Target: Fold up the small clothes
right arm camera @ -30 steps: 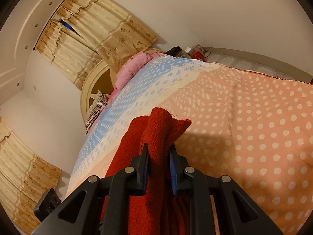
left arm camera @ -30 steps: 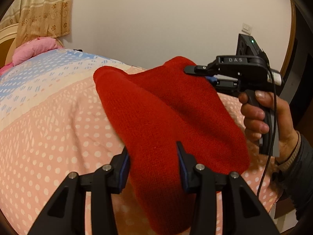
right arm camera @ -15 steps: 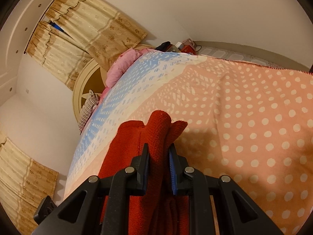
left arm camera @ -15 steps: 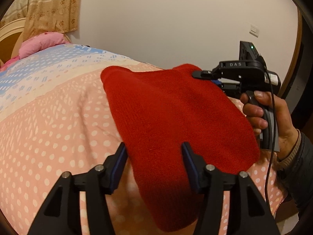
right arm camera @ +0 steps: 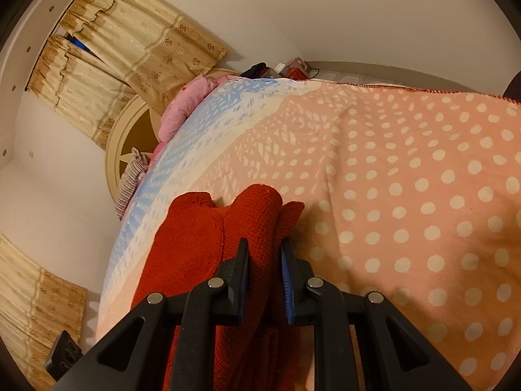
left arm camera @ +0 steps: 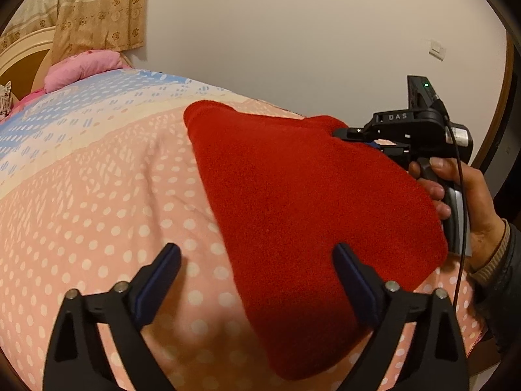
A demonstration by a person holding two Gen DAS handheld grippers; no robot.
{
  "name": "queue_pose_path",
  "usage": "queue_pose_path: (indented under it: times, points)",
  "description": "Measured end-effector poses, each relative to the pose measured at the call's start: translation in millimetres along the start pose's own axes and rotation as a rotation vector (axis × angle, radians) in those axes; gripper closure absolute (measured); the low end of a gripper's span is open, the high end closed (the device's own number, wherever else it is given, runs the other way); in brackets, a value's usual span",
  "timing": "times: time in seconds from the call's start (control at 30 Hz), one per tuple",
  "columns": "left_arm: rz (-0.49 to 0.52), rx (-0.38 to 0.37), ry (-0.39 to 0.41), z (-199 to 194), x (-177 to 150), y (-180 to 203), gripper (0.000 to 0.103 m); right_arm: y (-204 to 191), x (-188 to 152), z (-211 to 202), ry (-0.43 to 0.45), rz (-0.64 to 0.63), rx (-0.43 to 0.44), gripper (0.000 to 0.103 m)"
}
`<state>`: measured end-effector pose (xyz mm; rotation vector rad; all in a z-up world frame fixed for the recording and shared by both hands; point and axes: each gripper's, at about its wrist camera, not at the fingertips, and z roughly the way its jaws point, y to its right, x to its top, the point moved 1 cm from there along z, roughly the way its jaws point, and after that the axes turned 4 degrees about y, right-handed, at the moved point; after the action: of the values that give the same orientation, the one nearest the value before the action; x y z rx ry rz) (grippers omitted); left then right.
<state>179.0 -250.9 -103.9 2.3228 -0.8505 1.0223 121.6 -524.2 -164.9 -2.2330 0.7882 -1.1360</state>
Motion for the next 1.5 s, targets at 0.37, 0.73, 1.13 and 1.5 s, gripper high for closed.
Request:
queue_pose_path:
  times: [0.37,0.73,1.13,1.5]
  points:
    - [0.026,0.047,0.105,-25.5,24.3,-1.7,0.002,-39.6,-5.9,-32.8,0.070,-0.126,-0.092,0.067]
    - [-0.067,0.078,0.031,4.6,4.4,-23.5,0.000,-96.2,-77.5,-41.5,-0.084,-0.346,-0.033,0.053]
    - [-0.101,0.085,0.111,-63.2,2.1,-12.5,0.000,-116.1,-95.7,-99.5,0.132,-0.447,-0.235,0.045]
    - [-0.073,0.119,0.211,-106.7,6.3,-3.2,0.000,-139.5,-119.7,-166.7,0.284,-0.531,-0.310,0.043]
